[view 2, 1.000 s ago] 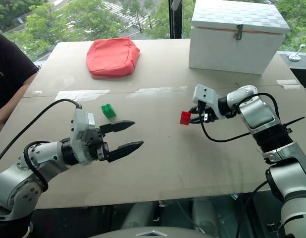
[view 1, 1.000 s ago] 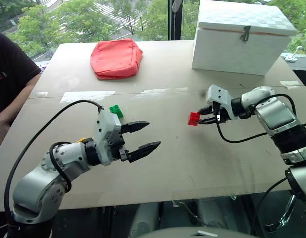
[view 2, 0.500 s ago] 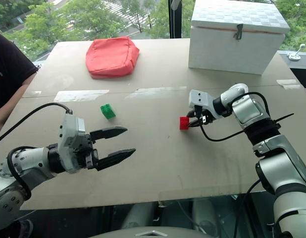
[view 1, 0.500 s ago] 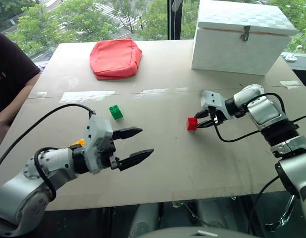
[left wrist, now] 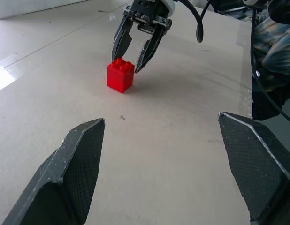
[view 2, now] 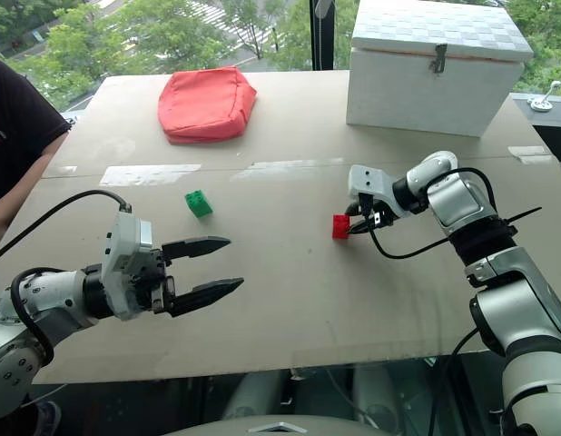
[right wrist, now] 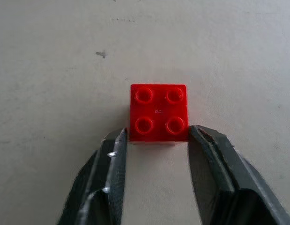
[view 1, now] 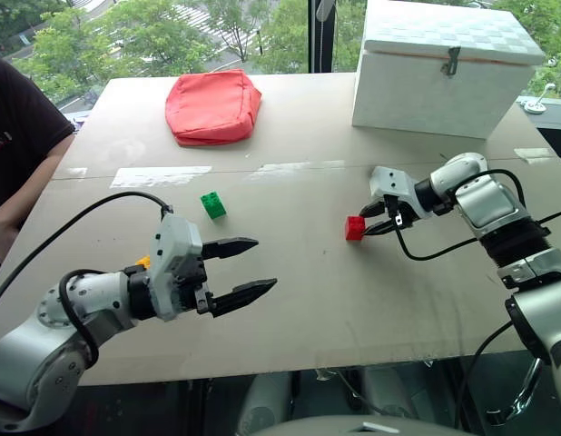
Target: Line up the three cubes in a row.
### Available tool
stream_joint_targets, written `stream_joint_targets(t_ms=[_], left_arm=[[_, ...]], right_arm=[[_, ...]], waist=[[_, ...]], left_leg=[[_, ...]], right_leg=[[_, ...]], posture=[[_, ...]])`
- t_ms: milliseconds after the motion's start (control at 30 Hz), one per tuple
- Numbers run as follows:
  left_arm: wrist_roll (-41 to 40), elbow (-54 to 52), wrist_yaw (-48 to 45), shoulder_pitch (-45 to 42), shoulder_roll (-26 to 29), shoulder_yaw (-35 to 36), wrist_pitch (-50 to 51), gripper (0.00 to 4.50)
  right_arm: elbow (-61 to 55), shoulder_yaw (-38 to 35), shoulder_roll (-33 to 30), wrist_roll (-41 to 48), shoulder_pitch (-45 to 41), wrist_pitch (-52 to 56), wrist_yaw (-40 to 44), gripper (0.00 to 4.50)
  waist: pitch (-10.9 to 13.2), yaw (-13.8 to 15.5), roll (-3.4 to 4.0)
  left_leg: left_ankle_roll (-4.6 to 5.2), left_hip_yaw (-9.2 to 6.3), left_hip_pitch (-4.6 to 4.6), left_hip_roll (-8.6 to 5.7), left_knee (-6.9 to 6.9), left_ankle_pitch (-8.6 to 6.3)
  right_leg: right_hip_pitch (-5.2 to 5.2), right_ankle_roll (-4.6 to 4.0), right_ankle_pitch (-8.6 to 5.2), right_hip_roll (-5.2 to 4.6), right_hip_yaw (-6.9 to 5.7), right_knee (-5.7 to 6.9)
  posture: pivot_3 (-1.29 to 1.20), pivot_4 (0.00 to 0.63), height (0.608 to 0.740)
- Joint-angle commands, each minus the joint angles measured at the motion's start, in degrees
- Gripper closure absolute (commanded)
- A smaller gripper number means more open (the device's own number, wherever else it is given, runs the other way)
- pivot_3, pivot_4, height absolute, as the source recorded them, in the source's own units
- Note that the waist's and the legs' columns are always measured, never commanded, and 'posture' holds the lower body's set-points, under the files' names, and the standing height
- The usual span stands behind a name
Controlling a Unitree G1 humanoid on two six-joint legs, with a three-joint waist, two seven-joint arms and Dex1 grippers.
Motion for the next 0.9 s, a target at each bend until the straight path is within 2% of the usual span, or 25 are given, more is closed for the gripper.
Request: stream_joint_targets(t_ms=[33,67,100,167,233,333,433,567,700,900], left_arm=[[0.9,-0.3,0.1,0.0,-0.1,-0.1,-1.6,0.55],[1.0,-0.3,0.3,0.6,-0.3,0.2,-1.7,0.55],[1.3,-0.3,0.7,1.2,-0.6,0.6,-1.8,0.55],[1.8,-0.4,1.6,2.4,-1.1,1.5,-2.1,0.55],[2.0,1.2,7.5,2.4,-3.9,3.1,-1.1,0.55],[7.0,5.0,18.3,-0.4,-7.7,4.4,-0.2,0.55],[9.6,7.1,29.4,-4.2,-11.0,6.4,3.3,0.55],[11.8,5.7,41.9,-8.6,-15.3,6.8,9.4,0.55],[12.0,7.5,54.3,-18.6,-23.1,5.0,17.9,0.55],[16.1,10.8,64.3,-26.6,-32.8,1.1,24.5,0.55]], right_arm=[[1.5,-1.5,0.1,-0.3,-1.0,-3.3,0.6,0.56],[1.3,-2.1,0.1,0.3,-0.9,-3.5,0.9,0.12],[1.0,-2.8,0.0,0.8,-0.9,-3.7,0.9,0.05],[0.0,-3.8,-0.3,1.9,-0.6,-3.9,1.4,0.05],[-4.0,-7.0,-1.2,6.0,1.1,-3.6,3.1,0.05],[-12.2,-13.2,-1.5,13.2,5.4,-0.7,2.5,0.05],[-24.3,-20.3,-0.9,20.8,12.0,4.2,-2.5,0.05],[-39.9,-26.1,1.5,27.0,21.8,8.9,-12.3,0.05],[-48.6,-27.1,1.8,27.3,28.1,10.4,-18.6,0.05],[-51.2,-29.1,-1.3,27.4,32.9,8.1,-20.1,0.05]], waist=[[0.0,0.0,0.0],[0.0,0.0,0.0],[0.0,0.0,0.01],[0.0,-0.1,0.01],[0.0,0.0,0.02],[0.0,0.4,0.02],[0.0,0.8,0.01],[0.0,1.4,-0.05],[-0.1,1.8,-0.1],[-0.2,1.5,-0.29]], left_leg=[[0.0,0.0,0.0,0.0,0.0,0.0],[0.0,-0.01,0.0,0.0,0.0,0.0],[0.0,0.0,0.0,0.0,0.0,0.0],[0.0,0.02,0.0,0.0,-0.01,0.0],[0.0,0.01,0.0,0.0,-0.01,0.0],[0.13,-0.05,0.0,0.02,-0.03,-0.08],[0.14,-0.19,-0.03,0.02,-0.01,-0.08],[0.14,-0.18,-0.03,0.0,-0.01,-0.09],[0.12,-0.2,-0.04,-0.04,0.04,-0.08],[0.08,-0.16,-0.01,-0.16,0.23,-0.03]], right_leg=[[0.0,0.0,0.0,0.0,0.0,0.0],[0.0,0.0,0.0,0.0,0.0,0.0],[0.0,0.0,0.0,0.0,0.0,0.0],[-0.01,0.0,0.0,0.0,0.02,0.0],[-0.03,0.0,0.0,0.0,0.01,0.0],[-0.03,0.0,0.0,-0.04,-0.03,0.01],[-0.01,0.0,0.02,-0.04,-0.1,0.04],[-0.01,0.0,0.03,-0.07,-0.08,0.04],[0.0,0.06,0.1,-0.08,-0.09,0.07],[0.11,0.19,0.22,-0.04,-0.03,0.08]], posture=[[0.0,0.15,0.74],[0.0,0.15,0.74],[0.0,0.15,0.74],[0.0,0.15,0.74],[0.0,0.15,0.74],[0.0,0.15,0.74],[0.0,0.15,0.74],[0.0,0.15,0.74],[0.0,0.15,0.74],[0.0,0.15,0.74]])
